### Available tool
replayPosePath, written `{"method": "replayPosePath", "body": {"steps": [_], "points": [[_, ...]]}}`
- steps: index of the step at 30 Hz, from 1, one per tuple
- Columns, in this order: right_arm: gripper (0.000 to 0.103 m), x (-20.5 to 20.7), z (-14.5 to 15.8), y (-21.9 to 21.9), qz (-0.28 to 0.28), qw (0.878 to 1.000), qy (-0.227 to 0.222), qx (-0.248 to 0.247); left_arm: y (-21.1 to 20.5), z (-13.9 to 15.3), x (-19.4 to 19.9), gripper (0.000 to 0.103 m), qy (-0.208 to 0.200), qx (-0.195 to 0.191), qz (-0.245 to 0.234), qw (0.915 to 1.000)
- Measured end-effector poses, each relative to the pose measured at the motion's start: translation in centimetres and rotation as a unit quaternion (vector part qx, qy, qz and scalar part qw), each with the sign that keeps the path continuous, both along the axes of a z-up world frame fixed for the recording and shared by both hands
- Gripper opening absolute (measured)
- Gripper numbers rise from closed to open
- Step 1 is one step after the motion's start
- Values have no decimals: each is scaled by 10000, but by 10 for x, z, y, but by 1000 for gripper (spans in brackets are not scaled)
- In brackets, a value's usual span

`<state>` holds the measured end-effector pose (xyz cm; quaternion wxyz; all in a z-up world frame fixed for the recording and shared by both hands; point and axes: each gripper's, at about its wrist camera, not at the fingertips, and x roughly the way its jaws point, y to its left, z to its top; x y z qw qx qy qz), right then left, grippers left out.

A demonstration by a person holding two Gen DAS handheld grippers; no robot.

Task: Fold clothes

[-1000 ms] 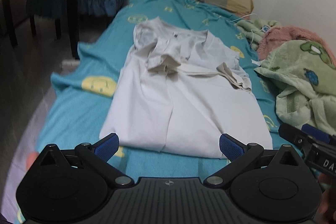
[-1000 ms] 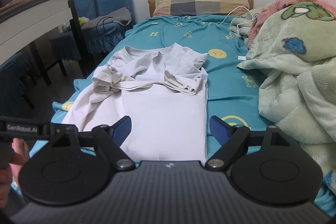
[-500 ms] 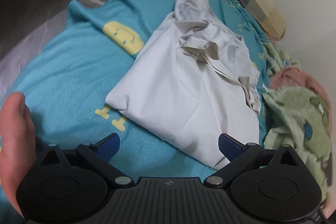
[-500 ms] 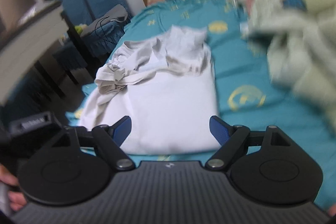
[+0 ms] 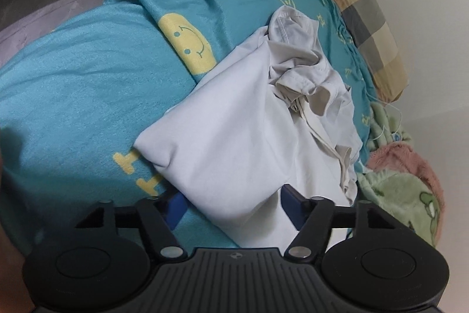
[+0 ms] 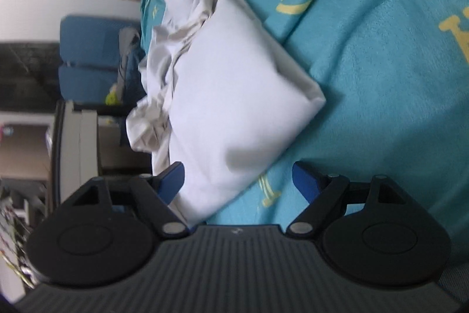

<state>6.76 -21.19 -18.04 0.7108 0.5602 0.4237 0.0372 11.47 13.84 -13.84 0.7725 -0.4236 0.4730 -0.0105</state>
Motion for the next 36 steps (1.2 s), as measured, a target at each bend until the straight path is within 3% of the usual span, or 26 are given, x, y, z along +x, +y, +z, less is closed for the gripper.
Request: {"method": "replayPosePath", "body": {"steps": [3, 7, 9, 11, 14, 22, 28, 36], "points": [[71, 2, 3, 0, -206, 9995, -94, -231, 2, -3, 1, 53, -10, -56, 105, 9999], [58, 5, 5, -3, -429, 9978, -148, -486, 1, -2, 1, 48, -49, -41, 146, 9999], [38, 7, 2, -8, -524, 9972, -89, -527, 0, -2, 1, 47, -67, -2, 145, 9999], [25, 8, 0, -10, -574, 9968, -31, -554, -2, -1, 1, 46, -85, 17, 147, 9999], [14, 7, 2, -10, -571, 9964, -105, -617, -1, 1, -1, 45, -129, -6, 156, 9998], [10, 2, 14, -12, -590, 9945, -460, -735, 3, 5, -3, 38, -308, -206, 201, 9991], [9, 0, 25, -10, -567, 9910, -740, -960, 7, 11, 0, 14, -582, -315, 205, 9976], [8, -11, 75, -13, -642, 9790, -1438, -1298, 10, 68, -14, 9, -1249, -67, -25, 9921]]}}
